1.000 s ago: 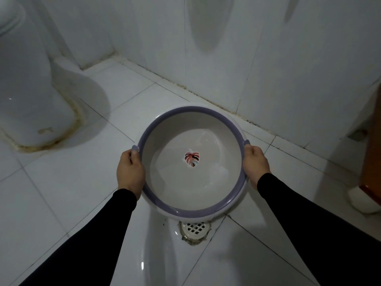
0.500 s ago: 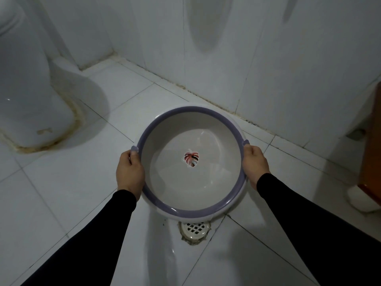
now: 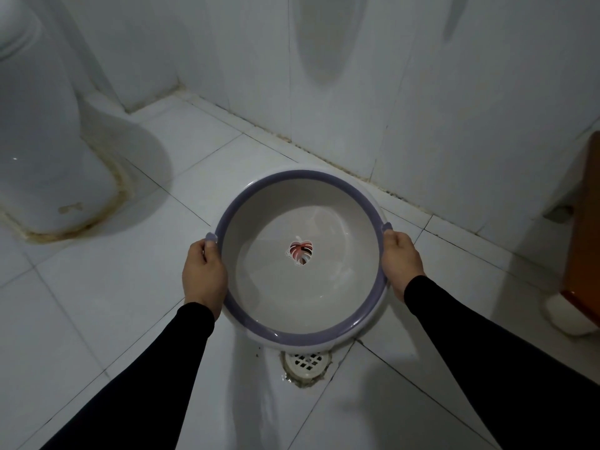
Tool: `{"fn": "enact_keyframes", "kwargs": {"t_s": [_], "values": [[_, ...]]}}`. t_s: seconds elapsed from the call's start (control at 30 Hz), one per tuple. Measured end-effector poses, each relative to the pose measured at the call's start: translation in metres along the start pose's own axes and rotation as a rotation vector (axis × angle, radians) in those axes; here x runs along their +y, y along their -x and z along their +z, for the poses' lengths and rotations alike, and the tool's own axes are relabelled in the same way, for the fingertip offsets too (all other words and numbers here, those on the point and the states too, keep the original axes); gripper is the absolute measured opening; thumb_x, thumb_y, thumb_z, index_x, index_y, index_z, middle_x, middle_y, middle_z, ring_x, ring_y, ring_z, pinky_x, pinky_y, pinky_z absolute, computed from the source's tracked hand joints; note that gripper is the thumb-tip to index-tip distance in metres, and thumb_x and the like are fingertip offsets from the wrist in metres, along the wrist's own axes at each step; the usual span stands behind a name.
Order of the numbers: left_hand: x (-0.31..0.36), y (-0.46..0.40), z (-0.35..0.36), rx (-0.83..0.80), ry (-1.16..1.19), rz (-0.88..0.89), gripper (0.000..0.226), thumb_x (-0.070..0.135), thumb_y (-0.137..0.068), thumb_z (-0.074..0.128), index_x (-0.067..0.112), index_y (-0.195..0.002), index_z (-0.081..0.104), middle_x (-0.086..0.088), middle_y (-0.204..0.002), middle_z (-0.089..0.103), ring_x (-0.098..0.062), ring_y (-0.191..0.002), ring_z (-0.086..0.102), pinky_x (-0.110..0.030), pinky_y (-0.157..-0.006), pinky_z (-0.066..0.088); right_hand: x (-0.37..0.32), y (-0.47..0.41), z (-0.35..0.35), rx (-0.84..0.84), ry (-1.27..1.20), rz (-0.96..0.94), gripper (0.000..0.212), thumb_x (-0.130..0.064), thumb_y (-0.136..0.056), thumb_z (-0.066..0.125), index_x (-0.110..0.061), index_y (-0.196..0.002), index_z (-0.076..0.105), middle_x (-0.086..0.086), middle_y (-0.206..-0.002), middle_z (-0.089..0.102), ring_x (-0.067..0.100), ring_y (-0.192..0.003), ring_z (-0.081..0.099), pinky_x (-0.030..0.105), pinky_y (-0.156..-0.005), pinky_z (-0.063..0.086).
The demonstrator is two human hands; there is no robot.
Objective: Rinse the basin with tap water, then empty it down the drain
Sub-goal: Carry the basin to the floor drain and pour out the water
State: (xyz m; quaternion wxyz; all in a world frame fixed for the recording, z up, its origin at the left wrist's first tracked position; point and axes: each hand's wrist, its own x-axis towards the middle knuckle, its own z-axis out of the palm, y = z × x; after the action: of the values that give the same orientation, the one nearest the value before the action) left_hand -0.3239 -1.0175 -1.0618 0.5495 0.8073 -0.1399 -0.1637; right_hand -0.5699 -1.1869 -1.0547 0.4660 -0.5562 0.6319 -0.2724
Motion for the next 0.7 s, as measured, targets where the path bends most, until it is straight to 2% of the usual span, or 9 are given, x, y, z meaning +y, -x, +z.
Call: {"fn": "enact_keyframes", "kwargs": {"t_s": [0.23, 0.37, 0.5, 0.7], "values": [[-0.0011, 0.0006, -0.0002, 0.002, 0.004, -0.002, 0.043, 0.054, -0.096, 0.037, 0.02, -0.111, 0.058, 0.002, -0.098, 0.061, -0.021, -0.093, 0.057, -0.032, -0.078, 0.043, 0.0009, 0.0012, -0.0003, -0.005, -0.01, 0.002, 0.05, -0.049, -0.098, 0.029, -0.013, -0.126, 0.048, 0.004, -0.104, 0.051, 0.023, -0.095, 0.049, 0.032, -0.081, 0.038], [-0.0018, 0.0011, -0.0004, 0.002, 0.003, -0.003, 0.043, 0.054, -0.096, 0.036, 0.02, -0.109, 0.057, 0.009, -0.09, 0.059, -0.019, -0.091, 0.056, -0.029, -0.073, 0.041, 0.0001, 0.0021, -0.0006, 0.0, -0.002, -0.001, 0.05, -0.05, -0.097, 0.029, -0.013, -0.125, 0.048, 0.004, -0.103, 0.051, 0.024, -0.094, 0.05, 0.032, -0.081, 0.038], [-0.0011, 0.0025, -0.0007, -0.003, -0.004, -0.004, 0.045, 0.054, -0.097, 0.035, 0.019, -0.114, 0.057, 0.003, -0.098, 0.06, -0.02, -0.094, 0.055, -0.033, -0.079, 0.042, -0.0011, 0.0028, -0.0005, 0.001, 0.007, 0.001, 0.051, -0.05, -0.098, 0.029, -0.012, -0.125, 0.048, 0.005, -0.104, 0.051, 0.025, -0.095, 0.05, 0.034, -0.082, 0.04], [0.0005, 0.0049, -0.0021, 0.0, -0.022, 0.02, 0.044, 0.052, -0.098, 0.034, 0.017, -0.112, 0.057, 0.003, -0.098, 0.059, -0.019, -0.093, 0.054, -0.031, -0.079, 0.038, -0.0001, 0.0046, -0.0015, -0.008, -0.019, 0.009, 0.051, -0.052, -0.097, 0.03, -0.013, -0.125, 0.047, 0.005, -0.106, 0.052, 0.024, -0.096, 0.051, 0.032, -0.08, 0.038]]}}
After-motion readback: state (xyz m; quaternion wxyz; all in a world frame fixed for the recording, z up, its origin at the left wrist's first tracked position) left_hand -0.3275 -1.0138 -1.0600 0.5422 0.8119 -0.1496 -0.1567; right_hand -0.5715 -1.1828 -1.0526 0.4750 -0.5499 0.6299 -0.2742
